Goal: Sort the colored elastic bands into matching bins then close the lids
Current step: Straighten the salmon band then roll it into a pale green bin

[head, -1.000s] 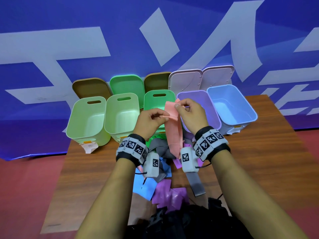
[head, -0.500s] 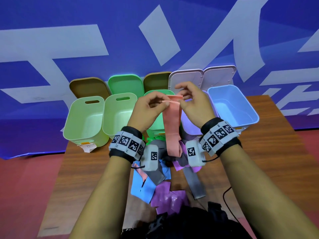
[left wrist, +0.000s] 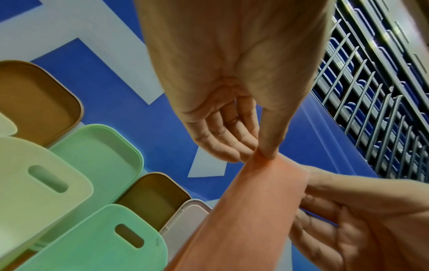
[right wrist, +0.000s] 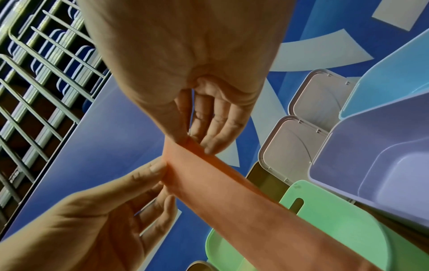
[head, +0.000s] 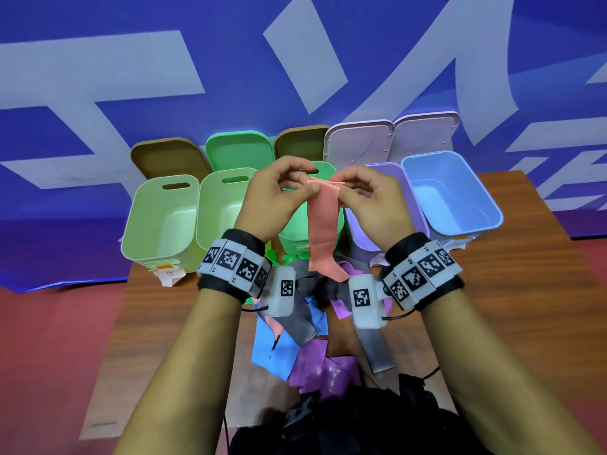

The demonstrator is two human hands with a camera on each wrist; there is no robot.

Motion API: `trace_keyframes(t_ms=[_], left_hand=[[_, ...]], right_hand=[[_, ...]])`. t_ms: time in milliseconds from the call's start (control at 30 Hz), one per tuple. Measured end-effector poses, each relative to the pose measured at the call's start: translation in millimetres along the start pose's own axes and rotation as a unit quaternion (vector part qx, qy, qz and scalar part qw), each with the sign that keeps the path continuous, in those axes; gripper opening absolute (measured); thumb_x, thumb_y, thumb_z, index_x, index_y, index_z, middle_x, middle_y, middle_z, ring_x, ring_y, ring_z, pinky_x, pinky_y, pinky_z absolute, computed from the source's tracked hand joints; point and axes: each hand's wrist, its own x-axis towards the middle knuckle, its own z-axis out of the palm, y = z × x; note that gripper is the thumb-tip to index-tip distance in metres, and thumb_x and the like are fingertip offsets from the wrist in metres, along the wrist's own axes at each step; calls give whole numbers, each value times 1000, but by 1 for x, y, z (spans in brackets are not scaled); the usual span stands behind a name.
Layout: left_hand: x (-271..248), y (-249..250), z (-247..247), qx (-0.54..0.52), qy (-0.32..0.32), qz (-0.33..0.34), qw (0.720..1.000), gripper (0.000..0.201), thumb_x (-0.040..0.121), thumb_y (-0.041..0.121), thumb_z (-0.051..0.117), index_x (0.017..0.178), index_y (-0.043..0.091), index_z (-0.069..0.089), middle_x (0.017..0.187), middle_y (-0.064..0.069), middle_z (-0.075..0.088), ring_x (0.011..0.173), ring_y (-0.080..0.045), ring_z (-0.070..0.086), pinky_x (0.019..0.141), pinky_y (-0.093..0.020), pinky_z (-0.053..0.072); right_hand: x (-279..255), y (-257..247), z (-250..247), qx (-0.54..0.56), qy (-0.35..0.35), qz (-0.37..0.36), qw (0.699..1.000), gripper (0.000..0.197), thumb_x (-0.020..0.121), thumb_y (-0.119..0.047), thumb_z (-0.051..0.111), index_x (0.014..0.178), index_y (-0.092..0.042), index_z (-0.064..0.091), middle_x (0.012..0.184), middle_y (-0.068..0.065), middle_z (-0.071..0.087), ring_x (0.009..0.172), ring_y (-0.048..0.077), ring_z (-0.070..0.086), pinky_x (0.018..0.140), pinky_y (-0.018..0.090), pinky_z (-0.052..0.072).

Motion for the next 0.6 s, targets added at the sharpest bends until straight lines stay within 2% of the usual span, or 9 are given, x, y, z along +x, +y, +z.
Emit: trace_keyframes(t_ms=[100,167,267,400,467,600], left_hand=[[0,0,-2,12,-10,-13,1000,21,84,2,74,100,13,69,81,-4,66,77,-14,59,87,-35,53],[0,0,-3,22,-9,-15,1000,19,84,4,74,100,14,71,80,-7,67,77,-15,60,87,-37,54],[1,1,-2,25,-7,-15,1000,18,84,8,74,102,14,73,84,-18,68,77,-18,60,88,-42,54],[2,3,-2,26,-12,-18,999,19,84,6,75,103,11,72,83,-21,67,75,-19,60,88,-44,54],[2,2,-1,26,-13,-16,999,19,83,8,76,101,15,73,83,-23,67,74,-21,59,88,-47,54],[3,0,0,24,-2,-17,1000,17,83,12,76,98,19,74,81,-17,68,75,-19,59,88,-50,54]], right_hand=[[-1,-1,-2,21,9,12,1000,22,87,-7,64,88,-27,73,92,8,74,90,30,69,89,51,56],[0,-3,-5,25,5,13,1000,22,91,-3,61,92,-21,73,94,13,73,91,31,70,89,47,57],[0,-8,-7,32,-5,15,999,19,94,-2,59,96,-14,74,94,8,75,90,23,71,88,39,59],[2,-10,-8,33,7,28,999,19,95,-5,60,97,-16,75,89,1,75,85,12,72,83,30,59],[2,-10,-8,34,18,28,999,20,94,-5,60,96,-19,74,84,1,75,81,13,72,83,32,59],[2,-8,-5,24,5,18,1000,21,92,-7,60,93,-23,75,82,5,76,88,26,72,91,47,57]])
